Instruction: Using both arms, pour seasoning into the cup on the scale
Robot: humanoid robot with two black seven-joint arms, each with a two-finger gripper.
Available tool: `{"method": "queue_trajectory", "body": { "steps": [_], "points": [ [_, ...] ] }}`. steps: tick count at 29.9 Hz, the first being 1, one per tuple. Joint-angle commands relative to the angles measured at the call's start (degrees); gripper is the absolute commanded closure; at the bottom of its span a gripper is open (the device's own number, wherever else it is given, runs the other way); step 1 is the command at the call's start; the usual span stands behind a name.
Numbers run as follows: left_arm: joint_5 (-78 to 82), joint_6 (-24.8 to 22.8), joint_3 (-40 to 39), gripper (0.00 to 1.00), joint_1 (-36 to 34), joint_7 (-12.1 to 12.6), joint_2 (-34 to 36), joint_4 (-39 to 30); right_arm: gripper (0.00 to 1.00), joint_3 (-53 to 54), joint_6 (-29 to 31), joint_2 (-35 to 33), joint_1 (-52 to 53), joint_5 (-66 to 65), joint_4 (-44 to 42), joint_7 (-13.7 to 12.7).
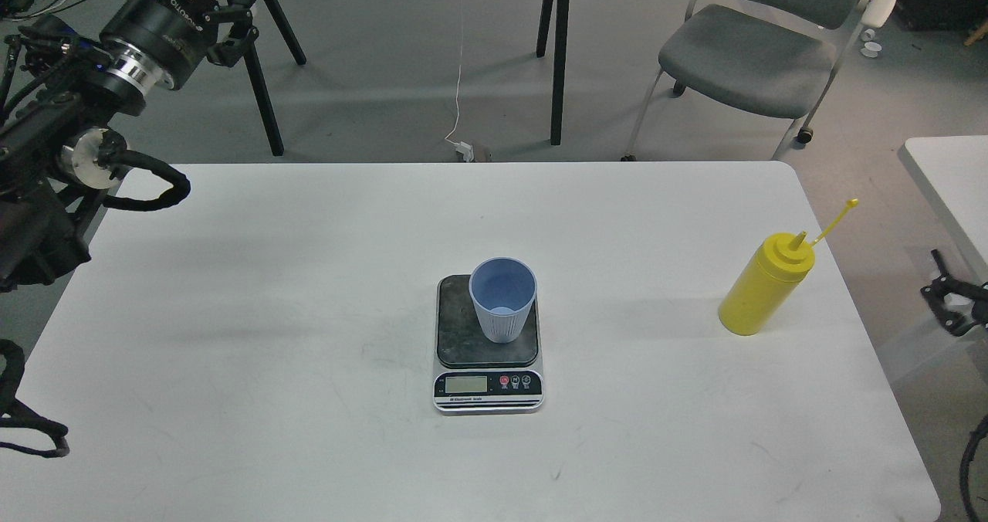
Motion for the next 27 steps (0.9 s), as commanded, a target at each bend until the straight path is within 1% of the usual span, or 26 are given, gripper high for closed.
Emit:
{"method": "queue_trajectory", "body": {
  "steps": [1, 3, 5, 8, 10, 14, 18, 21, 24, 26, 27],
  "points": [
    [-0.16, -0.01, -0.22, 0.06, -0.37, 0.00, 0.00, -0.16, 0.01, -4.85, 0.00, -1.38, 14.58, -13.85, -10.41, -2.16],
    [-0.25, -0.01, -0.22, 0.06, -1.16, 0.00, -0.09, -0.16, 0.01, -10.73, 0.00, -1.12, 25.20, -22.99, -15.07, -2.70],
    [-0.34, -0.01, -0.22, 0.06, -1.34, 0.00, -0.52, -0.16, 0.01, -16.88, 0.00, -0.77, 33.30, -27.86, -18.68, -3.05],
    [-0.51, -0.01, -0.31, 0.06, -1.43, 0.00, -1.58, -0.16, 0.02, -24.46, 0.00, 2.47, 41.85, -27.87, -20.71, -3.22],
    [-0.78, -0.01, -0.40, 0.06, -1.34, 0.00, -1.76, -0.16, 0.02, -25.09, 0.00, 5.72, 46.59, -27.52, -21.15, -3.22],
    [-1.04, -0.01, -1.62, 0.06, -1.43, 0.00, -2.72, -0.07, 0.02, -24.30, 0.00, 13.36, 49.07, -25.60, -20.63, -3.22],
    [-0.95, -0.01, -1.89, 0.06, -1.86, 0.00, -2.81, 0.02, 0.02, -24.21, 0.00, 21.45, 48.64, -20.76, -20.54, -3.22],
    [-0.87, -0.01, -1.54, 0.04, -2.48, 0.00, -2.64, 0.28, 0.02, -23.86, 0.00, 26.11, 48.46, -19.96, -20.54, -3.14],
    [-0.95, -0.01, -1.10, 0.03, -3.54, 0.00, -2.55, 0.54, 0.02, -22.55, 0.00, 28.67, 48.02, -18.91, -19.75, -2.70],
    [-0.95, -0.01, -1.10, 0.03, -3.54, 1.71, -2.46, 1.33, 0.02, -21.49, 0.00, 29.03, 46.89, -16.55, -17.91, -2.70],
    [-0.95, -0.01, -1.10, 0.03, -3.54, 1.98, -2.55, 1.94, 0.02, -21.23, 0.00, 28.94, 46.18, -15.66, -16.51, -2.61]
  ]
}}
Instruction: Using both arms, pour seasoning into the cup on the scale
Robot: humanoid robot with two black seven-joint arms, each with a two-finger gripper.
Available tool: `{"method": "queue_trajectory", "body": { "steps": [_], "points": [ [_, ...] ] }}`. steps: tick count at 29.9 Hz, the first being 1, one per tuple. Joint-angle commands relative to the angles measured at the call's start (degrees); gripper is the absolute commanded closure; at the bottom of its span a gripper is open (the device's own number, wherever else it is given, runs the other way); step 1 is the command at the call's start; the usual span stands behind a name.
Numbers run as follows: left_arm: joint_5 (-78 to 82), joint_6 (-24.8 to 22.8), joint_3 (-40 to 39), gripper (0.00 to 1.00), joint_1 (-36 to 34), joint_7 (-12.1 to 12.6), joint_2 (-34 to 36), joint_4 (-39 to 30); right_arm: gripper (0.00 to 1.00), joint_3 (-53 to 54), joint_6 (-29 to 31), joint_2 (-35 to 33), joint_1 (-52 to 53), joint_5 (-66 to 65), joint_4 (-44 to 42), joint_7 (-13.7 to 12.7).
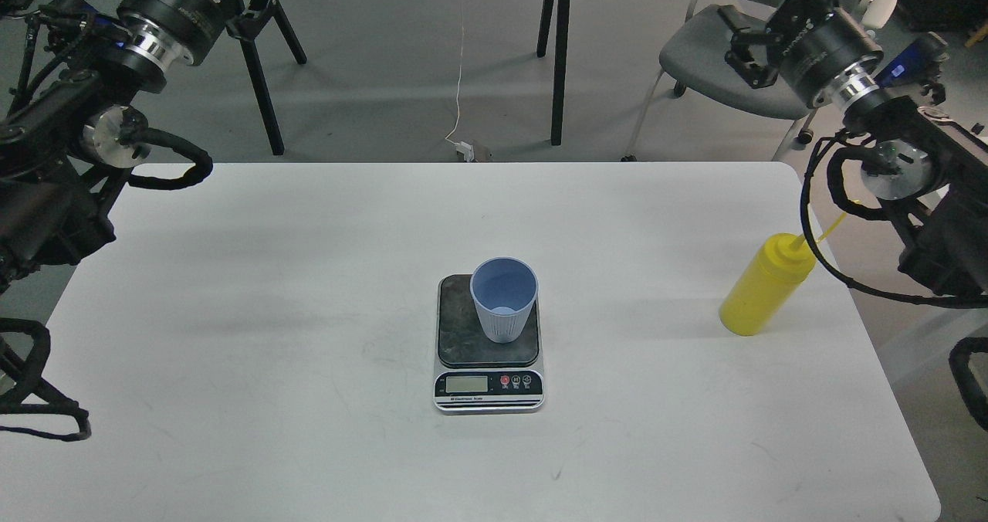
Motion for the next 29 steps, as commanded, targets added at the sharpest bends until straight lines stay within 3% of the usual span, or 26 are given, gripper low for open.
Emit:
{"method": "queue_trajectory", "body": {
  "steps": [1, 12, 18, 29],
  "points": [
    [0.00, 0.01, -0.02, 0.03, -0.04, 1.32, -0.11, 1.85, 0.02, 1.19, 0.00, 0.40, -1.80, 2.96, 3.96, 0.12],
    [0.09, 0.01, 0.24, 0.01, 0.66, 1.06, -0.63, 3.70, 0.02, 0.93, 0.00, 0.49, -3.12, 3.06, 4.94, 0.12],
    [0.18, 0.01, 0.68, 0.01, 2.59, 0.97, -5.20, 11.26, 0.02, 0.93, 0.00, -0.04, -4.26, 3.06, 5.21, 0.12],
    [0.18, 0.01, 0.68, 0.01, 3.91, -0.66, -5.47, 11.44, 0.02, 1.10, 0.00, -0.48, -7.52, 2.97, 4.86, 0.21]
  ]
}}
